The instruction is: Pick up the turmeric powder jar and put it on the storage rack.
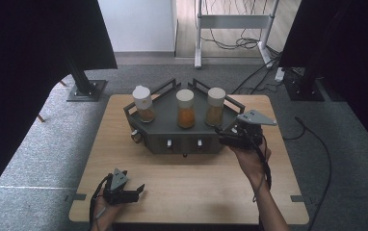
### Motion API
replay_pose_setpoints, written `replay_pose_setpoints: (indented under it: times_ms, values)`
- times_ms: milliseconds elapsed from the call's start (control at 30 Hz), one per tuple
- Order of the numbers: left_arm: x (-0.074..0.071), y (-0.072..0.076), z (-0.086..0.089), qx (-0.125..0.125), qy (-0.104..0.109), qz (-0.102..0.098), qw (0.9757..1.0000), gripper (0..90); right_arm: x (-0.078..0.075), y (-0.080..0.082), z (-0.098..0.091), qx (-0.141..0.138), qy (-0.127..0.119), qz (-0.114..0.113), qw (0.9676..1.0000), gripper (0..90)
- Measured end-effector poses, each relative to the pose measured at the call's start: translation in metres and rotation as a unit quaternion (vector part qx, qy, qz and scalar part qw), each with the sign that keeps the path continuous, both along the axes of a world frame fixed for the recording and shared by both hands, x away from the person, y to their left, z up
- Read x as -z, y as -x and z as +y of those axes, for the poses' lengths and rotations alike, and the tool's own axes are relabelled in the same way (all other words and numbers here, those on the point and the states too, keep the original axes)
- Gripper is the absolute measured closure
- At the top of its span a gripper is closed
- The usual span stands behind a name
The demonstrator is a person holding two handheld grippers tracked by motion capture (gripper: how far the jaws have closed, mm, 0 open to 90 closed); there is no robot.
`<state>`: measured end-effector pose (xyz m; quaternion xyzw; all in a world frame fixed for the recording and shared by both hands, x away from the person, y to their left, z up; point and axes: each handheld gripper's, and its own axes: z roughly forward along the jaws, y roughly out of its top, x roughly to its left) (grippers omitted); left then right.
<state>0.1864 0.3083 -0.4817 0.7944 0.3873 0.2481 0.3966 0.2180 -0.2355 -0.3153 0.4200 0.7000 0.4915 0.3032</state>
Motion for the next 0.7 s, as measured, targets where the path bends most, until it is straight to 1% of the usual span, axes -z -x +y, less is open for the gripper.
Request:
replay_pose_setpoints:
  times_ms: [267,500,700]
  values:
    - [0.0,0.0,-0.001,0.0,-0.002,0.002,1.0,10.9,0.005,0.014,-0.007,-0.004,-0.001,-0.002,1.0,15.4]
    - [0.0,-0.001,-0.002,0.001,-0.003,0.003,1.0,10.9,0.007,0.028,-0.011,-0.006,0.01,-0.009,0.9999,15.7]
    - [0.001,-0.001,-0.002,0.0,-0.002,0.004,1.0,10.9,0.014,0.039,-0.016,-0.007,0.01,-0.007,0.9999,15.8]
